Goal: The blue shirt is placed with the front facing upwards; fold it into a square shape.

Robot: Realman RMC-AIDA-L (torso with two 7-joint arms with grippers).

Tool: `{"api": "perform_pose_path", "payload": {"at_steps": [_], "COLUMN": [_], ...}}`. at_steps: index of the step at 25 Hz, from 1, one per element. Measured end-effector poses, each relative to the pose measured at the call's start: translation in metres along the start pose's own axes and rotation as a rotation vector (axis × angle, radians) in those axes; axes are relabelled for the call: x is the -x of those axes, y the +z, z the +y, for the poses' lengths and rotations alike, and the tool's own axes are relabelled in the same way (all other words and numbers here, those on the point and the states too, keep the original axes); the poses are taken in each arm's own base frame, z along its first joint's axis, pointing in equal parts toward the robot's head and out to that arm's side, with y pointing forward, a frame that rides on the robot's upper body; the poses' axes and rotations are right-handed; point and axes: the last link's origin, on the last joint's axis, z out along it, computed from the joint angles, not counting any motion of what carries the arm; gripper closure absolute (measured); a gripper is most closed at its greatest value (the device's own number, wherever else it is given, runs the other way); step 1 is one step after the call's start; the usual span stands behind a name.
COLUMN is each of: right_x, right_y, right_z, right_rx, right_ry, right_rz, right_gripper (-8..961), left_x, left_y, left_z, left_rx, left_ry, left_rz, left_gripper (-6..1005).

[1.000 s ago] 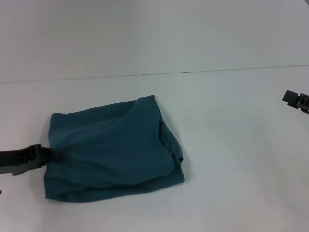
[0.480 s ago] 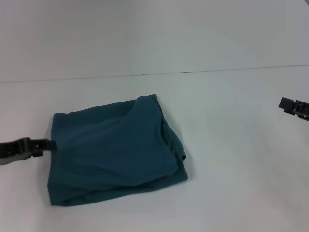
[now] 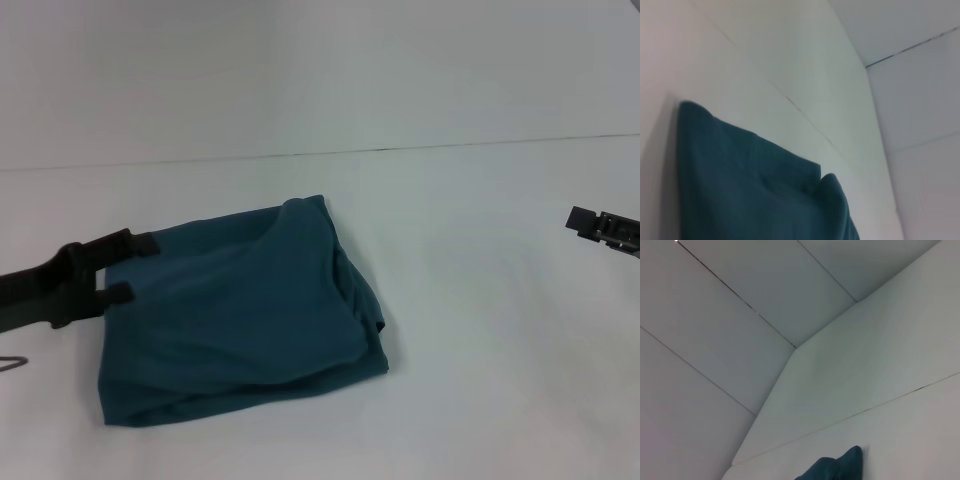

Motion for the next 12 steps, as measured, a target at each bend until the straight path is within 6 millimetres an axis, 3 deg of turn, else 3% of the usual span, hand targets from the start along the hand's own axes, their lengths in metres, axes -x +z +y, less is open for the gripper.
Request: {"api": "perform_pose_path", "payload": {"at_steps": [5,8,12], "right_x": [-0.001,-0.001,-0.001], "right_y": [-0.001,-0.002,-0.002], "right_z": [0.000,-0.001,0.000], "right_rx": [-0.001,-0.004,0.002], "right_ry": [0.001,0.004,0.004], "right_rz": [0.000,0.000,0.002], "right_gripper": [401,400,399], "left_x": [0.009,0.016,0.012], "left_y": [0.019,0.026,0.017], "left_z": [-0.016,-0.026,-0.012], "left_rx": [-0.043,-0.098,-0.021], "left_ry": [-0.050,-0.052,0.025], "left_rz": [0.011,-0.010,-0.023], "left_gripper": [48,48,48]}}
